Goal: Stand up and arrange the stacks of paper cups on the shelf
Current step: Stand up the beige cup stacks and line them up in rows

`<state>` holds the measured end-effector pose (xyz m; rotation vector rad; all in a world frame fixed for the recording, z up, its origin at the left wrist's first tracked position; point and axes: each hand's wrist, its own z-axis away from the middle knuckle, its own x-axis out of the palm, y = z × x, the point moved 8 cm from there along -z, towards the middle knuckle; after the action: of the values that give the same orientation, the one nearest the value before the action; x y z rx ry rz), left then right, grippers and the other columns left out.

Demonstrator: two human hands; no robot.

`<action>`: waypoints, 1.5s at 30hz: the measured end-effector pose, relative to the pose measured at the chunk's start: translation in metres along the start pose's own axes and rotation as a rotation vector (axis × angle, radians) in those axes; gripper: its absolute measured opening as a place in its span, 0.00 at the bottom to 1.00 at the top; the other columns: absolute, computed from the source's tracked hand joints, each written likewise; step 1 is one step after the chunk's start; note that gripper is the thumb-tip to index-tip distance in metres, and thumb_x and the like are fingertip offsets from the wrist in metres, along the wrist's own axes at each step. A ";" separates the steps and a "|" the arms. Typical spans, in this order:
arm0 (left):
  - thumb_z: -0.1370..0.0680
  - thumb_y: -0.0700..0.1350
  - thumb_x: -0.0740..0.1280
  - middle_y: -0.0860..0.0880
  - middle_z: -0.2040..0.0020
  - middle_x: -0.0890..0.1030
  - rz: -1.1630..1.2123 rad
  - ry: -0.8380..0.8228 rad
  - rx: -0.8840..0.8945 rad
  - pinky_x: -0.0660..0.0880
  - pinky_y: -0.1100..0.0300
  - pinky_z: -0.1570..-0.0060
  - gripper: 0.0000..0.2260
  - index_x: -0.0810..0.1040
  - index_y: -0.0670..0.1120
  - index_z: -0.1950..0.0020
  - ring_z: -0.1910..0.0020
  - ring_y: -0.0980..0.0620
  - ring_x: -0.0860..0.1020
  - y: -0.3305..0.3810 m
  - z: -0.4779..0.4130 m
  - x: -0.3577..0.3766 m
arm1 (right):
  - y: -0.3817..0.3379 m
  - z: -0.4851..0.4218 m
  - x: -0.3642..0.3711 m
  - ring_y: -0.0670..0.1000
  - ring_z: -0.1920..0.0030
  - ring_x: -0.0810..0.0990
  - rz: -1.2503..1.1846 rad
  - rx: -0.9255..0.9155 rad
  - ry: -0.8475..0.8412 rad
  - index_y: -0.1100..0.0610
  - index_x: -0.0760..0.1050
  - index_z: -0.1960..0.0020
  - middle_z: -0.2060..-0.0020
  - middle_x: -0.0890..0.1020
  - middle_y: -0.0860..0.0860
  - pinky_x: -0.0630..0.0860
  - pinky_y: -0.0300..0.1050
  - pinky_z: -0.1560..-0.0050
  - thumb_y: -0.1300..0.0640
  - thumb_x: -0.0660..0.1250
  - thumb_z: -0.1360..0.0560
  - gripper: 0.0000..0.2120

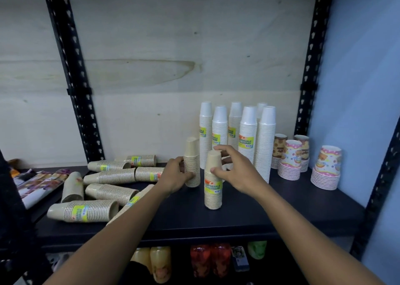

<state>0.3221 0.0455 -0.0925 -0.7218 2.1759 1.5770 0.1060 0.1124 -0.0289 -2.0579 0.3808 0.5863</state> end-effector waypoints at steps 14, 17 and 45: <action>0.27 0.47 0.78 0.51 0.40 0.79 -0.080 0.019 0.029 0.72 0.71 0.57 0.24 0.77 0.47 0.33 0.52 0.60 0.79 -0.006 0.003 0.003 | 0.014 0.012 0.015 0.39 0.42 0.77 -0.010 -0.028 0.092 0.51 0.70 0.29 0.40 0.76 0.45 0.79 0.33 0.49 0.50 0.73 0.24 0.27; 0.28 0.47 0.78 0.51 0.41 0.80 -0.074 0.022 0.020 0.77 0.65 0.54 0.26 0.76 0.47 0.32 0.51 0.59 0.80 -0.008 0.003 0.003 | 0.016 0.014 0.015 0.39 0.43 0.78 -0.022 -0.018 0.107 0.53 0.72 0.29 0.41 0.77 0.46 0.77 0.28 0.52 0.50 0.73 0.24 0.25; 0.25 0.53 0.76 0.56 0.53 0.84 -0.410 0.062 -0.097 0.76 0.60 0.50 0.12 0.83 0.51 0.44 0.53 0.58 0.82 0.001 0.107 -0.157 | -0.097 -0.007 0.054 0.47 0.37 0.74 0.040 -0.284 0.153 0.53 0.75 0.37 0.41 0.76 0.50 0.66 0.37 0.35 0.51 0.69 0.23 0.15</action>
<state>0.4466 0.1777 -0.0373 -1.1752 1.8458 1.4631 0.1995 0.1548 0.0136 -2.3815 0.4499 0.5320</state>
